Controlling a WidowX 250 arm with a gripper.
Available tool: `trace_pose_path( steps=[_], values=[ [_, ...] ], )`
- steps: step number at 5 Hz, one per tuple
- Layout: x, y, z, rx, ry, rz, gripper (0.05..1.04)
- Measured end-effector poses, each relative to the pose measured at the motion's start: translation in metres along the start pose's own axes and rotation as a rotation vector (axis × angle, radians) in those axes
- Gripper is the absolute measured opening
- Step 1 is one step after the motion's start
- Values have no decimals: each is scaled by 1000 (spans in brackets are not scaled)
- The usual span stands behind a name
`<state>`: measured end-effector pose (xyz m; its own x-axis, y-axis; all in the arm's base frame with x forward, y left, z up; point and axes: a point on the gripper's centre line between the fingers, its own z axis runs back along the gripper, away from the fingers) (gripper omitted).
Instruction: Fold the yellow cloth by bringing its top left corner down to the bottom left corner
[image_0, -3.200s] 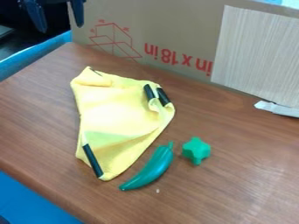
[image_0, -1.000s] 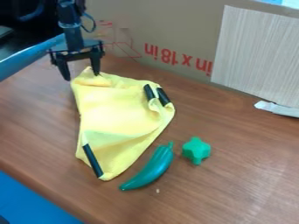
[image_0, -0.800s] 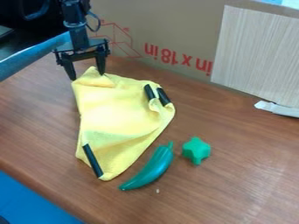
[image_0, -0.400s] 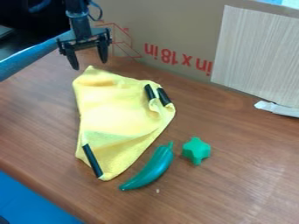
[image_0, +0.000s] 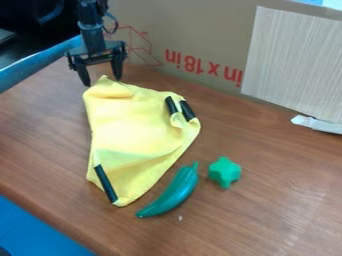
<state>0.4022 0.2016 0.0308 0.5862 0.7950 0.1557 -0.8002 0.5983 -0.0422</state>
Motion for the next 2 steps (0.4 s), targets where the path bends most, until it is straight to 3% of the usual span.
trace_pose_path(
  steps=[2],
  values=[
    [2, 2, -6, 12, -10, 8, 374]
  ],
)
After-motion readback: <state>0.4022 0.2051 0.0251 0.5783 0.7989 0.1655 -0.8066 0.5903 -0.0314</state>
